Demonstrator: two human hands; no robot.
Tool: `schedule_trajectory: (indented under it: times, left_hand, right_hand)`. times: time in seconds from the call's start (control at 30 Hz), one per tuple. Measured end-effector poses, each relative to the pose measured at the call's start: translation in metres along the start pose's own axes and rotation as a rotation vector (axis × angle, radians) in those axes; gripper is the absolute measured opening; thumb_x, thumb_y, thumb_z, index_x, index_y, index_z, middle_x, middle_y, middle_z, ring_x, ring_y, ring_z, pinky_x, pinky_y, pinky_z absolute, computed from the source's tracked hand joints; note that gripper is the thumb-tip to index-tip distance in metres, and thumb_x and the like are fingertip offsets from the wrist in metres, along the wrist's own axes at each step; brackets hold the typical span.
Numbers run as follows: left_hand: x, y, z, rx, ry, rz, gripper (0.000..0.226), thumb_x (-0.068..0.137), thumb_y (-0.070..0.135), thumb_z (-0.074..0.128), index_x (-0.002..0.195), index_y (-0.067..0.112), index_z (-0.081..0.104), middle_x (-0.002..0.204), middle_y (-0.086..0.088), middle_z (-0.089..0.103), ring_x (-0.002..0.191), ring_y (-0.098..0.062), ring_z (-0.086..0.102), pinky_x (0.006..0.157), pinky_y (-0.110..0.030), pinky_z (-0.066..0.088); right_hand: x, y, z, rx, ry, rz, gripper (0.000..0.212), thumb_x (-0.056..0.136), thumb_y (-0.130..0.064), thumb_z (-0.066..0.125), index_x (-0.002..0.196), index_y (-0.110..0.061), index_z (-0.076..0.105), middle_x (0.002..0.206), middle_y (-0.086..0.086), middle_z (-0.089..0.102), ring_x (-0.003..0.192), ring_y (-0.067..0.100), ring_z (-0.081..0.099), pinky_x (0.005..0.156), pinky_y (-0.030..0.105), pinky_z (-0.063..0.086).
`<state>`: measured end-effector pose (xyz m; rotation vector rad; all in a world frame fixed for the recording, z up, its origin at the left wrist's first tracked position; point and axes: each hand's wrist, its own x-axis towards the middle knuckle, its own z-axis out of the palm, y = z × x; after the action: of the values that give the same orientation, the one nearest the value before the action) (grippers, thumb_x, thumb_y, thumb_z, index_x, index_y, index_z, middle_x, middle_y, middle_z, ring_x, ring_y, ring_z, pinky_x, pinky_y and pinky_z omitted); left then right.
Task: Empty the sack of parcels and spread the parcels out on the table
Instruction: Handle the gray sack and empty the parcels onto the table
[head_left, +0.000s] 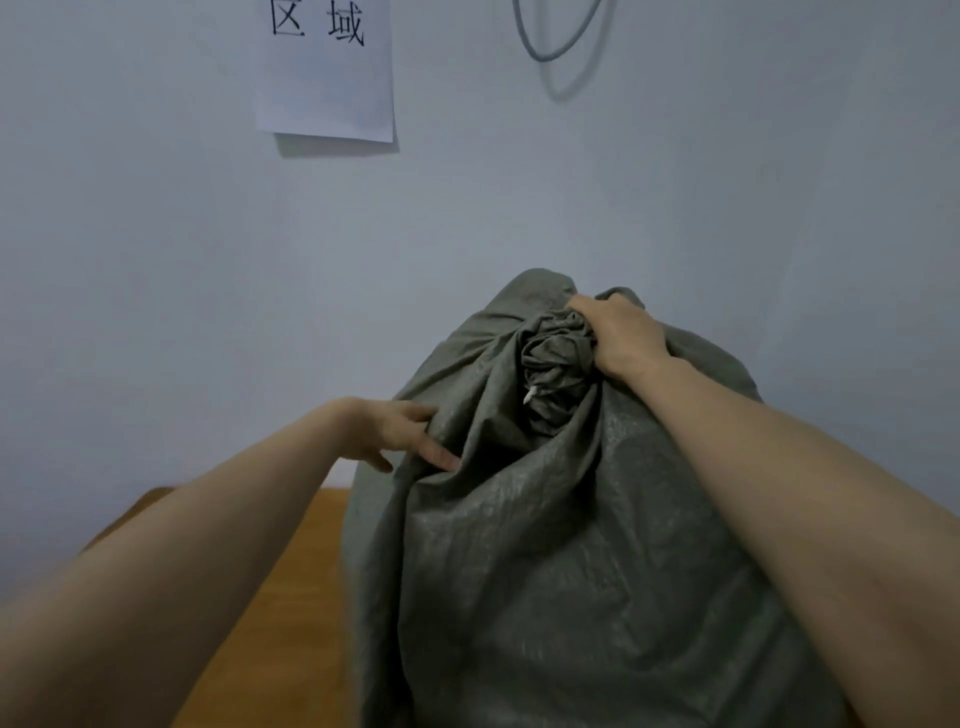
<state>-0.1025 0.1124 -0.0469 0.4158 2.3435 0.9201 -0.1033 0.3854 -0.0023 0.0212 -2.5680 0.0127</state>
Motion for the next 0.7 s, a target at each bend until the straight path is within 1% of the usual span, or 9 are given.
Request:
schedule_trajectory:
  times: [0.07, 0.1, 0.23, 0.37, 0.43, 0.53, 0.57, 0.63, 0.7]
  left_hand:
    - [0.016, -0.011, 0.006, 0.207, 0.195, 0.009, 0.032, 0.087, 0.029, 0.066, 0.115, 0.017, 0.055, 0.123, -0.008, 0.056, 0.112, -0.027, 0.057, 0.093, -0.042, 0.052]
    - [0.022, -0.014, 0.009, 0.322, 0.304, 0.010, 0.024, 0.090, 0.031, 0.062, 0.104, 0.012, 0.058, 0.113, -0.011, 0.060, 0.102, -0.029, 0.061, 0.086, -0.039, 0.054]
    - [0.032, -0.005, -0.001, 0.403, 0.567, -0.051, 0.027, 0.095, 0.018, 0.051, 0.107, -0.003, 0.062, 0.108, -0.021, 0.065, 0.096, -0.036, 0.065, 0.072, -0.038, 0.053]
    - [0.027, 0.018, -0.044, 0.202, 0.837, -0.031, 0.022, 0.090, 0.005, 0.049, 0.103, -0.008, 0.062, 0.105, -0.028, 0.064, 0.098, -0.041, 0.064, 0.078, -0.042, 0.052]
    - [0.025, 0.029, -0.063, 0.053, 0.954, 0.016, 0.016, 0.088, 0.002, 0.047, 0.090, -0.006, 0.060, 0.102, -0.030, 0.065, 0.094, -0.042, 0.064, 0.080, -0.045, 0.053]
    - [0.028, 0.035, -0.076, -0.116, 1.049, 0.033, 0.017, 0.086, -0.002, 0.042, 0.070, 0.003, 0.046, 0.094, -0.026, 0.062, 0.083, -0.038, 0.062, 0.065, -0.042, 0.052]
    - [0.030, 0.035, -0.077, -0.162, 1.074, 0.036, 0.017, 0.085, -0.002, 0.041, 0.069, 0.004, 0.045, 0.094, -0.025, 0.061, 0.084, -0.038, 0.061, 0.064, -0.041, 0.051]
    - [0.034, 0.039, -0.083, -0.269, 1.131, 0.074, 0.019, 0.083, -0.003, 0.039, 0.067, 0.006, 0.042, 0.103, -0.028, 0.062, 0.092, -0.038, 0.062, 0.074, -0.044, 0.052]
    - [0.032, 0.052, -0.093, -0.361, 1.174, 0.152, 0.025, 0.080, -0.006, 0.036, 0.061, 0.010, 0.036, 0.092, -0.023, 0.061, 0.080, -0.028, 0.057, 0.067, -0.037, 0.045]
  right_hand:
    - [0.001, -0.003, 0.001, -0.013, 0.019, 0.014, 0.032, 0.089, -0.018, 0.052, 0.119, -0.030, 0.051, 0.111, 0.018, 0.055, 0.105, 0.038, 0.055, 0.078, 0.038, 0.045]
    - [0.001, -0.005, 0.001, -0.020, 0.031, 0.020, 0.031, 0.089, -0.017, 0.051, 0.119, -0.028, 0.052, 0.112, 0.019, 0.055, 0.105, 0.038, 0.054, 0.079, 0.038, 0.045]
    - [0.004, -0.004, -0.005, -0.010, 0.067, 0.066, 0.030, 0.089, -0.012, 0.049, 0.117, -0.022, 0.054, 0.111, 0.020, 0.053, 0.102, 0.039, 0.054, 0.079, 0.038, 0.044]
    - [0.017, -0.002, -0.017, 0.068, 0.136, 0.096, 0.029, 0.089, -0.010, 0.049, 0.116, -0.020, 0.055, 0.108, 0.022, 0.052, 0.102, 0.039, 0.052, 0.080, 0.036, 0.043]
    - [0.021, -0.004, -0.021, 0.101, 0.161, 0.113, 0.030, 0.088, -0.008, 0.048, 0.115, -0.019, 0.055, 0.108, 0.022, 0.052, 0.101, 0.039, 0.052, 0.078, 0.034, 0.042]
    - [0.021, -0.008, -0.020, 0.100, 0.217, 0.135, 0.031, 0.085, 0.001, 0.047, 0.109, -0.016, 0.055, 0.103, 0.022, 0.053, 0.098, 0.040, 0.052, 0.077, 0.036, 0.044]
    - [0.021, -0.009, -0.020, 0.104, 0.224, 0.140, 0.031, 0.084, 0.003, 0.047, 0.108, -0.015, 0.055, 0.103, 0.022, 0.052, 0.097, 0.040, 0.052, 0.078, 0.037, 0.046]
    - [0.023, -0.012, -0.025, 0.130, 0.245, 0.155, 0.029, 0.086, 0.002, 0.045, 0.108, -0.015, 0.055, 0.105, 0.022, 0.051, 0.096, 0.038, 0.052, 0.076, 0.034, 0.044]
    - [0.031, -0.014, -0.036, 0.152, 0.306, 0.188, 0.025, 0.088, -0.003, 0.043, 0.106, -0.015, 0.056, 0.106, 0.020, 0.051, 0.093, 0.035, 0.053, 0.071, 0.029, 0.038]
